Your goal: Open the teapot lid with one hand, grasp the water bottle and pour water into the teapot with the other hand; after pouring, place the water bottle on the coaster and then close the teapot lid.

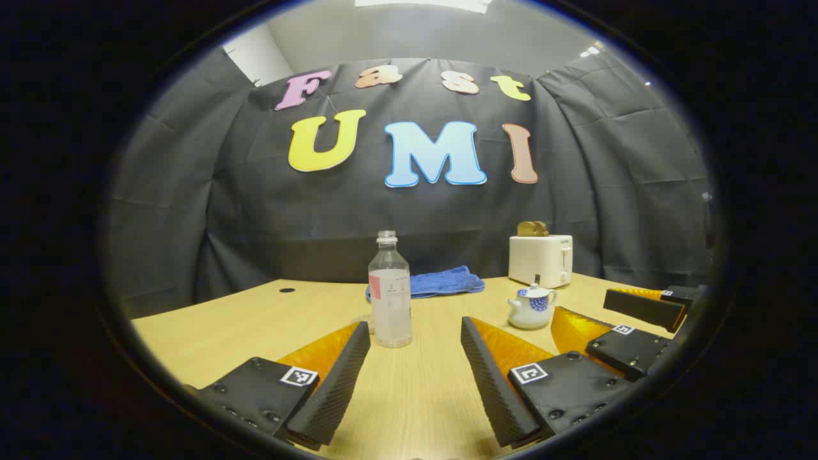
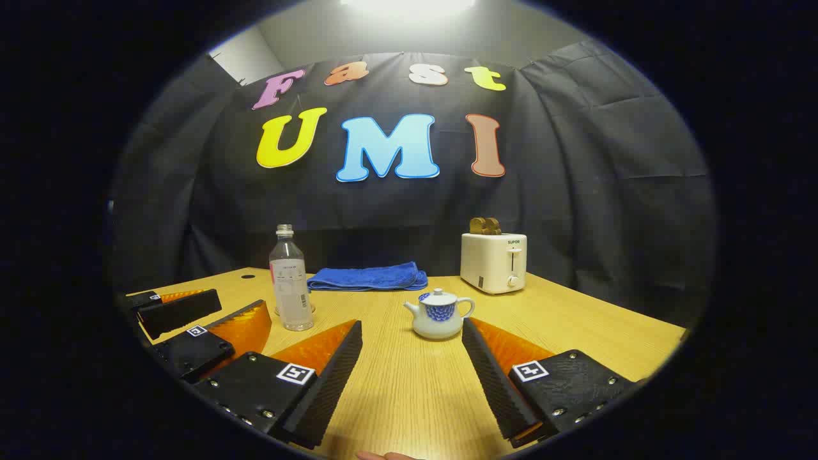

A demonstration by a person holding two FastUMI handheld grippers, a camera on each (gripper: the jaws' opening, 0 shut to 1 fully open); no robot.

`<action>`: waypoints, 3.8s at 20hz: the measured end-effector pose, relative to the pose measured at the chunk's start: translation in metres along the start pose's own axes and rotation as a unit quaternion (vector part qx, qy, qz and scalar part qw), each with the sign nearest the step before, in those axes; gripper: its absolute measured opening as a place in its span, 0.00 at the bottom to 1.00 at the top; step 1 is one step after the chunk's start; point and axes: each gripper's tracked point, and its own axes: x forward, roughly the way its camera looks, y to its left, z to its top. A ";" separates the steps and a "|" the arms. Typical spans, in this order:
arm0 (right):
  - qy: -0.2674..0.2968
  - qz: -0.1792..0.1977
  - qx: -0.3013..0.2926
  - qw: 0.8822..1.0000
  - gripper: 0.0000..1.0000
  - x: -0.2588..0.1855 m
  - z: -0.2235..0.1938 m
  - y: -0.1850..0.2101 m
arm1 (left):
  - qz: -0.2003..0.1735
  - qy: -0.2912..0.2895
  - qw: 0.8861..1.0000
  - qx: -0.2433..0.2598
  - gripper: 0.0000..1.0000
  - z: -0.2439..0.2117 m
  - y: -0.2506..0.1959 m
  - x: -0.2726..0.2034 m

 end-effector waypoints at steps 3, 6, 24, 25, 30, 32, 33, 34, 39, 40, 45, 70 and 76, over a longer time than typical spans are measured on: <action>0.000 0.000 0.000 1.000 0.96 0.000 0.000 0.000 | 0.000 0.000 1.000 0.000 0.99 -0.001 0.000 -0.001; 0.000 -0.001 0.000 1.000 0.96 0.000 -0.001 -0.001 | -0.004 0.001 1.000 0.000 0.99 -0.001 -0.002 0.001; -0.001 -0.022 0.000 1.000 0.97 0.003 0.001 -0.008 | 0.008 0.000 1.000 -0.001 1.00 0.001 0.002 0.006; -0.001 -0.021 0.002 1.000 0.97 0.005 0.001 -0.008 | 0.005 -0.002 1.000 -0.005 0.99 0.002 0.001 0.006; -0.008 -0.021 0.004 1.000 0.95 0.030 0.009 -0.019 | 0.001 0.001 1.000 -0.017 1.00 0.010 0.007 0.022; -0.015 -0.029 0.000 0.999 0.95 0.046 0.019 -0.028 | 0.014 -0.001 1.000 -0.008 1.00 0.015 0.015 0.030; -0.019 -0.030 -0.003 0.999 0.95 0.055 0.025 -0.031 | 0.017 -0.003 1.000 -0.007 0.99 0.017 0.018 0.034; -0.025 -0.031 -0.004 0.999 0.95 0.065 0.030 -0.033 | 0.021 -0.004 1.000 -0.007 0.99 0.019 0.020 0.038; 0.000 -0.031 -0.003 1.000 0.95 0.115 0.022 -0.040 | 0.021 -0.009 1.000 -0.006 1.00 0.032 0.024 0.057; 0.005 -0.031 0.000 1.000 0.95 0.127 0.020 -0.041 | 0.021 -0.009 1.000 -0.004 0.99 0.032 0.025 0.062; 0.027 -0.036 -0.011 0.999 0.93 0.162 0.009 -0.048 | 0.009 0.016 1.000 -0.019 1.00 0.016 0.027 0.083; 0.017 -0.033 -0.038 0.999 0.04 0.169 0.021 -0.048 | 0.007 0.005 1.000 -0.005 1.00 0.018 0.036 0.111; 0.014 -0.010 -0.045 0.999 0.03 0.154 0.022 -0.035 | 0.011 0.017 1.000 -0.023 0.99 0.013 0.040 0.131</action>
